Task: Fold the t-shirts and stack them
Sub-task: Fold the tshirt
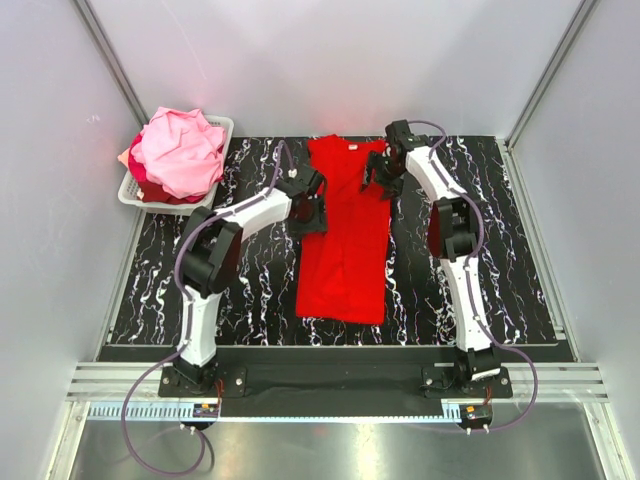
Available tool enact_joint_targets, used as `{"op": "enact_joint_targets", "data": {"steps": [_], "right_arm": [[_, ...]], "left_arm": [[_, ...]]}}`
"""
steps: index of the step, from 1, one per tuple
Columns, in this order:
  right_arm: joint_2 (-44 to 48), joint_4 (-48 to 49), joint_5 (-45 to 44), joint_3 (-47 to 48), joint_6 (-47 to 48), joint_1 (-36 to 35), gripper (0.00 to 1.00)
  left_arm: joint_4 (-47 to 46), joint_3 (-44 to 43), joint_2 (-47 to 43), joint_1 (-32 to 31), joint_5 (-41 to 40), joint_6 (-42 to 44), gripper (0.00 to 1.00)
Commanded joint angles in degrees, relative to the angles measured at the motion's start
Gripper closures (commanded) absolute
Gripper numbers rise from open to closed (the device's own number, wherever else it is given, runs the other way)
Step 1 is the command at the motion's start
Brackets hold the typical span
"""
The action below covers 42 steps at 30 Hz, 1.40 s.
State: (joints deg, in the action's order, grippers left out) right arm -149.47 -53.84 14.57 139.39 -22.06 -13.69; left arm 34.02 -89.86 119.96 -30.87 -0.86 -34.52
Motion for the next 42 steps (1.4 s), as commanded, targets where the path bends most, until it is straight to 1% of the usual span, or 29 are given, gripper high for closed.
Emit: {"op": "enact_joint_targets", "data": {"steps": [1, 3, 4, 5, 6, 7, 8, 9, 10, 11, 12, 13, 14, 15, 16, 18, 19, 20, 22, 25, 30, 34, 35, 36, 37, 38, 39, 40, 42], "right_arm": [[9.53, 1.2, 0.81, -5.78, 1.58, -0.63, 0.21], [15.24, 0.24, 0.81, -7.9, 2.2, -0.63, 0.19], [17.61, -0.2, 0.47, -11.82, 2.38, -0.63, 0.18], [22.94, -0.21, 0.2, -14.47, 2.55, -0.63, 0.17], [25.86, 0.84, -0.32, -17.72, 2.47, -0.72, 0.17], [29.11, 1.8, -1.2, -25.41, 2.29, -0.72, 0.16], [35.85, 2.94, -1.56, -30.01, 1.16, -0.81, 0.16], [39.48, 5.57, -1.91, -34.93, 0.19, -0.81, 0.15], [43.08, 6.81, -1.74, -44.98, -0.95, -0.9, 0.15], [49.47, 7.95, -1.39, -49.96, -3.4, -1.59, 0.15], [52.49, 10.14, -1.21, -54.79, -4.82, -2.12, 0.15], [55.48, 11.29, -1.03, -63.98, -6.05, -3.0, 0.15], [60.47, 12.52, -1.12, -68.25, -7.97, -4.22, 0.16], [62.61, 14.28, -1.56, -72.2, -9.04, -6.24, 0.16], [64.46, 14.82, -2.26, -79.29, -10.35, -7.21, 0.17], [69.38, 18.75, -1.22, -86.18, -14.75, -8.36, 0.2], [70.79, 20.34, 0.62, -92.14, -16.15, -9.41, 0.21], [73.07, 21.84, 1.25, -94.46, -18.69, -10.03, 0.22], [74.58, 23.52, 1.26, -98.33, -20.2, -11.87, 0.26], [76.08, 23.17, 0.38, -100.01, -21.26, -13.37, 0.29], [73.19, 24.31, -0.15, -100.28, -22.32, -15.74, 0.31], [70.64, 23.87, -2.35, -98.44, -22.93, -17.77, 0.32], [70.2, 23.7, -2.61, -98.17, -22.85, -18.03, 0.33], [69.41, 23.26, -2.79, -97.91, -22.67, -18.64, 0.34], [68.79, 22.91, -3.57, -97.04, -22.5, -19.26, 0.37], [67.22, 22.39, -4.19, -96.42, -22.23, -19.96, 0.43], [66.42, 21.51, -4.89, -95.89, -22.32, -21.45, 0.47], [65.02, 21.07, -6.29, -94.76, -22.23, -22.25, 0.5], [63.87, 20.01, -7.79, -93.52, -22.15, -23.91, 0.58]], "left_arm": [[2.89, 2.4, -11.73, -1.82, 0.95, 1.39, 0.39], [3.16, 6.79, -15.97, -2.87, -1.06, 0.08, 0.36], [2.9, 8.72, -20.25, -3.23, -1.59, -0.54, 0.36], [2.46, 13.01, -22.47, -3.92, -1.77, -1.24, 0.35], [1.67, 15.31, -24.49, -4.28, -1.95, -2.47, 0.35], [1.23, 17.51, -28.43, -4.81, -2.38, -3.09, 0.35], [0.96, 21.62, -30.29, -5.77, -2.65, -3.62, 0.36], [0.35, 23.66, -33.36, -6.3, -2.83, -4.67, 0.36], [-0.09, 25.77, -34.69, -6.83, -2.83, -5.29, 0.36], [-1.4, 29.97, -35.93, -7.79, -2.65, -6.25, 0.36], [-2.28, 32.19, -37.24, -8.15, -2.48, -6.78, 0.36], [-3.25, 34.3, -39.17, -8.5, -1.61, -7.39, 0.37], [-4.48, 38.32, -40.06, -8.76, -0.81, -7.92, 0.37], [-7.53, 40.36, -40.85, -8.85, 0.06, -8.89, 0.37], [-9.22, 43.86, -42.25, -8.85, 2.25, -9.5, 0.38], [-13.6, 46.61, -43.32, -9.29, 3.58, -10.99, 0.38], [-14.59, 48.19, -43.84, -9.47, 3.59, -11.35, 0.38], [-15.47, 48.73, -43.85, -9.99, 3.33, -11.96, 0.38], [-16.09, 49.6, -42.97, -10.61, 1.93, -12.32, 0.38], [-18.19, 51.18, -41.57, -11.14, 2.27, -13.46, 0.39], [-19.43, 52.25, -39.72, -13.25, 1.04, -15.31, 0.4], [-19.17, 52.33, -38.84, -13.95, -0.72, -15.31, 0.4], [-19.34, 52.34, -38.66, -14.21, -0.72, -15.4, 0.41], [-19.43, 52.42, -38.23, -14.39, -0.81, -15.66, 0.45], [-19.52, 52.42, -38.05, -14.56, -0.81, -15.66, 0.48], [-19.61, 52.34, -37.79, -15.09, -0.89, -16.01, 0.49], [-19.43, 52.25, -37.52, -15.35, -1.07, -16.1, 0.52], [-19.34, 51.99, -37.35, -15.88, -1.42, -16.28, 0.56], [-18.9, 51.55, -37.08, -16.23, -1.68, -16.63, 0.59]]}}
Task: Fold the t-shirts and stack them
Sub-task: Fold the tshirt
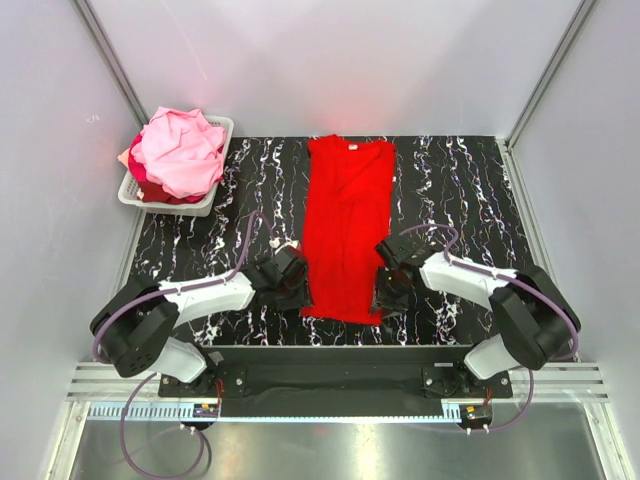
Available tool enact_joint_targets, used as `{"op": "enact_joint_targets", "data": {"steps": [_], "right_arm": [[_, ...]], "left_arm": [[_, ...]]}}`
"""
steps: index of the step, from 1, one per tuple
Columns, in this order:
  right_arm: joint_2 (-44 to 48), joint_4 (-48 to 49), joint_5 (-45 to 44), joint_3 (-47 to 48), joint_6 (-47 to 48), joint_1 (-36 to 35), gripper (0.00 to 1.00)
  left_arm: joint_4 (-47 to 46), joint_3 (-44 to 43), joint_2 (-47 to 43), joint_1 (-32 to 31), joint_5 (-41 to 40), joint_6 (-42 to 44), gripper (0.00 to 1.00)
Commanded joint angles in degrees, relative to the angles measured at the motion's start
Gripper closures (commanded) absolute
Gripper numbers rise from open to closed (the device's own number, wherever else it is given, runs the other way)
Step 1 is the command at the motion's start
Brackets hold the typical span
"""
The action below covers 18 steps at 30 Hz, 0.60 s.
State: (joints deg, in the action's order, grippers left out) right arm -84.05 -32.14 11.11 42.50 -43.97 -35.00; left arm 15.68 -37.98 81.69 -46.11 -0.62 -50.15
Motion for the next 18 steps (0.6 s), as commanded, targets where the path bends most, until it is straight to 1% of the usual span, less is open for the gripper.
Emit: {"op": "enact_joint_targets", "data": {"steps": [1, 2, 4, 5, 6, 7, 9, 10, 11, 14, 16, 18], "right_arm": [[-2.16, -1.78, -4.78, 3.55, -0.5, -2.87, 0.6], [-2.26, -1.96, -5.05, 3.73, -0.68, -3.22, 0.67], [-2.43, -1.87, -5.49, 3.73, -0.86, -3.49, 0.69], [-2.43, -1.96, -5.58, 3.73, -0.86, -3.58, 0.73], [-2.26, -1.87, -6.01, 3.56, -0.95, -3.67, 0.81], [-2.0, -1.7, -6.1, 3.38, -0.86, -3.93, 0.87], [-1.56, -1.7, -6.37, 3.03, -1.03, -4.02, 1.0], [-0.42, -1.44, -6.46, 2.68, -1.3, -4.02, 1.0], [0.54, -1.09, -6.63, 2.24, -1.47, -4.11, 1.0], [4.5, -3.09, -8.47, 0.92, -2.7, -3.93, 1.0], [7.04, -4.94, -10.58, 0.22, -2.88, -4.02, 1.0], [8.63, -7.32, -10.85, -0.66, -2.79, -4.02, 1.0]], "left_arm": [[-0.48, -0.43, 1.36, -1.35, -2.01, -1.0, 0.61], [-0.13, -0.87, 1.37, -1.53, -2.01, -1.18, 0.62], [0.05, -1.05, 1.54, -1.79, -2.28, -1.27, 0.63], [0.22, -1.13, 1.54, -1.88, -2.28, -1.35, 0.64], [0.31, -1.13, 1.54, -1.88, -2.28, -1.44, 0.66], [0.31, -1.05, 1.54, -2.06, -2.19, -1.53, 0.67], [0.31, -1.05, 1.54, -2.06, -2.1, -1.79, 0.76], [0.75, -1.05, 1.46, -2.23, -2.01, -1.97, 0.81], [1.01, -1.05, 1.37, -2.49, -2.01, -2.66, 0.88], [2.51, -0.17, -0.73, -4.69, -2.8, -4.94, 0.94], [4.78, 0.36, -1.97, -7.4, -4.82, -7.57, 0.96], [5.93, 0.71, -3.99, -9.52, -6.4, -9.52, 0.97]]}}
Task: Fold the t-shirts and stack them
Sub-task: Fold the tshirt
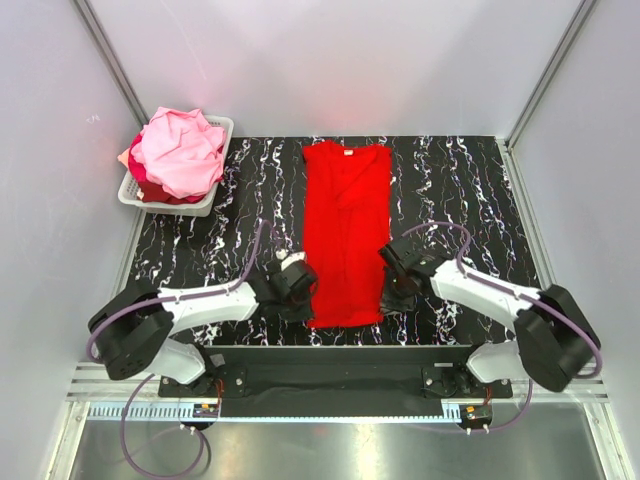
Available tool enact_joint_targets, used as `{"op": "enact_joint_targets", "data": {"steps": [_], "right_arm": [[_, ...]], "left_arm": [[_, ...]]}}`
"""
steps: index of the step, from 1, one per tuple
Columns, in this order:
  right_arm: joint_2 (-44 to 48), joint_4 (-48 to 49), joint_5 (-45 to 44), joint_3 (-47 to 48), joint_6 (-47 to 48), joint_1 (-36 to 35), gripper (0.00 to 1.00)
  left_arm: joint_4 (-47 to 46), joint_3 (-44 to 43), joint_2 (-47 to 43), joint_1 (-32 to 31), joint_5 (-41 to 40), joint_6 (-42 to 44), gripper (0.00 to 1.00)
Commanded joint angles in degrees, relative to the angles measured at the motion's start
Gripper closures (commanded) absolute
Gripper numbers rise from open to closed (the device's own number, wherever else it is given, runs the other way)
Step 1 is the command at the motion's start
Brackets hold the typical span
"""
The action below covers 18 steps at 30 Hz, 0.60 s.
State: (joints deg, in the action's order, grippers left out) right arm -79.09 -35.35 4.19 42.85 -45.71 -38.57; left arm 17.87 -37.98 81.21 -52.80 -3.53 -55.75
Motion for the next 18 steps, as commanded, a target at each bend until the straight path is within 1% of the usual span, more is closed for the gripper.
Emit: {"op": "enact_joint_targets", "data": {"steps": [1, 6, 7, 9, 10, 12, 14, 17, 18], "right_arm": [[5.68, -4.63, -3.92, -1.45, -1.39, -0.46, 1.0], [13.25, -8.5, -2.09, -5.4, -3.06, -0.46, 1.0], [16.04, -9.2, -1.73, -5.84, -3.41, -0.54, 1.0], [19.22, -11.66, -0.33, -7.16, -3.94, -0.63, 1.0], [22.28, -12.19, 0.46, -7.43, -4.55, -0.63, 1.0], [26.42, -13.95, 2.04, -7.52, -5.43, -0.72, 1.0], [28.19, -15.09, 2.14, -6.12, -5.79, -0.63, 1.0], [28.03, -15.8, 1.53, -2.87, -5.27, -0.63, 1.0], [27.07, -15.97, 0.22, 0.45, -3.78, -0.63, 1.0]], "left_arm": [[4.36, 1.06, -4.3, -5.54, -4.02, -6.19, 0.98], [7.17, 0.54, -7.82, -13.72, -7.54, -13.59, 1.0], [9.7, -0.07, -8.34, -16.35, -8.33, -15.6, 1.0], [12.53, -2.36, -9.49, -18.82, -10.43, -17.54, 1.0], [14.98, -3.15, -9.84, -20.92, -11.14, -19.12, 1.0], [17.54, -5.52, -10.63, -22.43, -12.46, -20.19, 1.0], [21.32, -8.41, -10.98, -22.53, -13.51, -20.54, 1.0], [27.29, -12.54, -10.46, -22.0, -17.81, -18.44, 0.96], [29.22, -15.69, -10.02, -20.96, -19.74, -18.0, 0.94]]}}
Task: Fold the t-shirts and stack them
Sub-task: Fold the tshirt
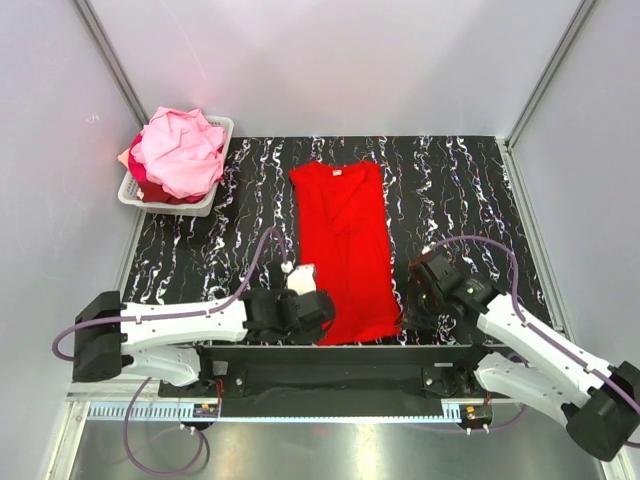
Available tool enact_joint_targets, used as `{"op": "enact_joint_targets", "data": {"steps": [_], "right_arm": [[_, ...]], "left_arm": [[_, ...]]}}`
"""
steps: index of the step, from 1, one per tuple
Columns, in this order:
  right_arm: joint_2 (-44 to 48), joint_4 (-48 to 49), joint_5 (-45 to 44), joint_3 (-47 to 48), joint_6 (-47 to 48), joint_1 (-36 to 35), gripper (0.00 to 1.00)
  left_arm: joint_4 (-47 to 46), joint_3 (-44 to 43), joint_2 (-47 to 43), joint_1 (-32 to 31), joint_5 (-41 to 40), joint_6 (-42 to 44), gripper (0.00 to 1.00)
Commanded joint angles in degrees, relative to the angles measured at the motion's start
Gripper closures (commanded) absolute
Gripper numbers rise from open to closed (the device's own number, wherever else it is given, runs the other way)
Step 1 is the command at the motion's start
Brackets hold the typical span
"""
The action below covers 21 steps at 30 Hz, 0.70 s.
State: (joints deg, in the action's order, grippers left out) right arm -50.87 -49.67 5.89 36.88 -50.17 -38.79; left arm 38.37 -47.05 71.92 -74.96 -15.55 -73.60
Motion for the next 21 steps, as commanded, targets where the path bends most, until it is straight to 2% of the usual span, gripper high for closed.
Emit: {"op": "enact_joint_targets", "data": {"steps": [1, 5, 8, 12, 17, 21], "right_arm": [[-4.03, -2.01, -2.19, 8.36, 1.47, -0.41, 1.0], [-12.48, -4.73, -7.98, 20.56, 6.22, -0.33, 1.0], [-18.72, -5.26, -9.93, 27.94, 9.3, 0.64, 1.0], [-28.2, -5.79, -10.2, 37.19, 14.65, 5.46, 1.0], [-36.65, -7.37, -10.55, 48.69, 19.23, 9.77, 1.0], [-43.76, -8.33, -9.76, 54.69, 22.3, 12.06, 1.0]], "left_arm": [[11.52, -8.31, -0.47, 1.91, -8.26, 1.52, 0.94], [13.22, -13.59, 0.06, 7.01, -8.8, 6.88, 0.9], [12.35, -16.58, 0.41, 13.07, -6.87, 12.42, 0.87], [10.59, -20.88, 3.39, 21.32, -3.18, 21.1, 0.86], [10.85, -28.35, 10.15, 26.7, -1.59, 26.84, 0.84], [8.74, -31.43, 15.17, 31.79, 3.06, 30.27, 0.83]]}}
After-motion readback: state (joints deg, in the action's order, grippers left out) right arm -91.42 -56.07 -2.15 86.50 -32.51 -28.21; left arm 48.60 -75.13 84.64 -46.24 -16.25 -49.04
